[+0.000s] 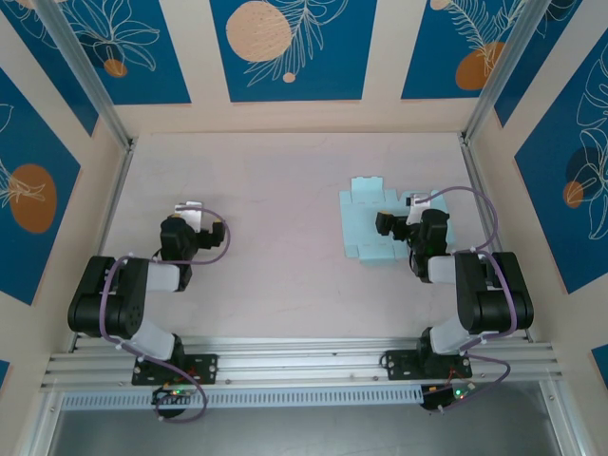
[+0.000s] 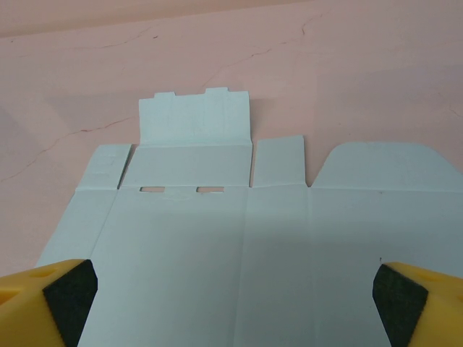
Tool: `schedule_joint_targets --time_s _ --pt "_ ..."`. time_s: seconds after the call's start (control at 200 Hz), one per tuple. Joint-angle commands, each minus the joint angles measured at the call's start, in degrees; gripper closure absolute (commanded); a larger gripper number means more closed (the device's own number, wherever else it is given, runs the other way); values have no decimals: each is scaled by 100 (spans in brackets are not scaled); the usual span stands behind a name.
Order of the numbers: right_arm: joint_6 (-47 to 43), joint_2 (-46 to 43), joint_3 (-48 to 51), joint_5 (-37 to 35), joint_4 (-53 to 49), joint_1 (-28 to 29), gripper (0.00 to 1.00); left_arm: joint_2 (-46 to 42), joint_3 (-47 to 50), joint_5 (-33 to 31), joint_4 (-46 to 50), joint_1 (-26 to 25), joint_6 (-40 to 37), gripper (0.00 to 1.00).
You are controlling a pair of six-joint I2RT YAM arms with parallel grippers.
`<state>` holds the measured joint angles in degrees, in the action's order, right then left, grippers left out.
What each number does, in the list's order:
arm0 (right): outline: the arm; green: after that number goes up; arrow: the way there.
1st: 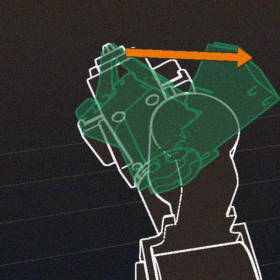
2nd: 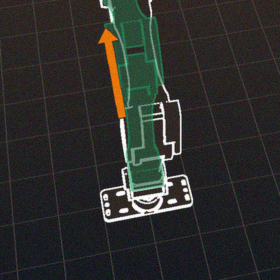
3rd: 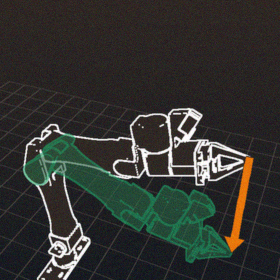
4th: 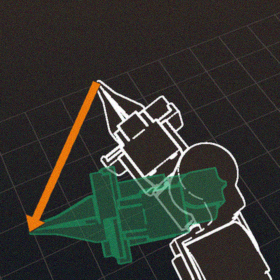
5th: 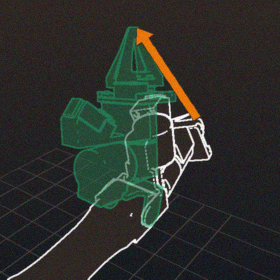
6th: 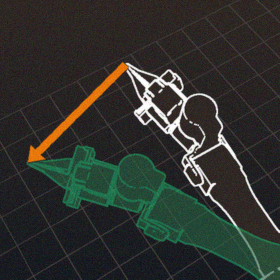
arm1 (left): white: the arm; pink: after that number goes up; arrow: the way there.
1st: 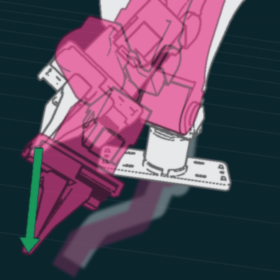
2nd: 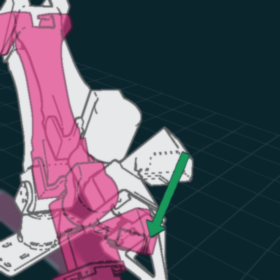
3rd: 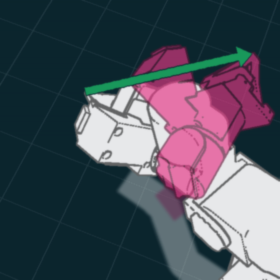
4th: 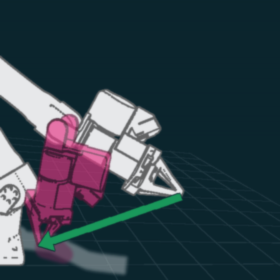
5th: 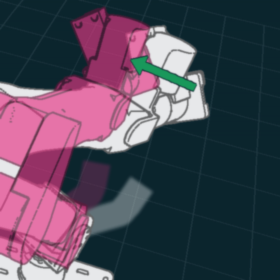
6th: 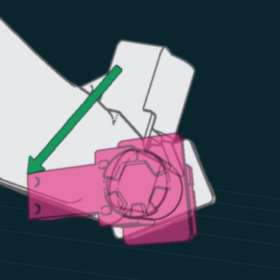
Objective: Fold the paper box
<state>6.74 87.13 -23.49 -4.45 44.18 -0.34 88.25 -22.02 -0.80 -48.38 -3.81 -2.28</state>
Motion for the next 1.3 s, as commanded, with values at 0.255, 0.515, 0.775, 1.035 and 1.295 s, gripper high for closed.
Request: schedule_joint_targets --time_s 0.255,0.515,0.775,1.035,1.295 --pt "-112 14 -46 40 178 34 0 -14 -74 132 22 78 -44 0" --pt "-112 14 -55 44 163 29 0 -10 -74 132 22 74 -44 0" --pt "-114 1 -42 45 178 33 0 -13 -83 141 28 83 -35 0" --pt "-64 -183 -128 -154 -128 58 1 -420 -418 160 932 74 -63 0" --pt "420 -1159 -490 -654 -1814 104 0 -1666 -414 -118 1780 74 401 0"
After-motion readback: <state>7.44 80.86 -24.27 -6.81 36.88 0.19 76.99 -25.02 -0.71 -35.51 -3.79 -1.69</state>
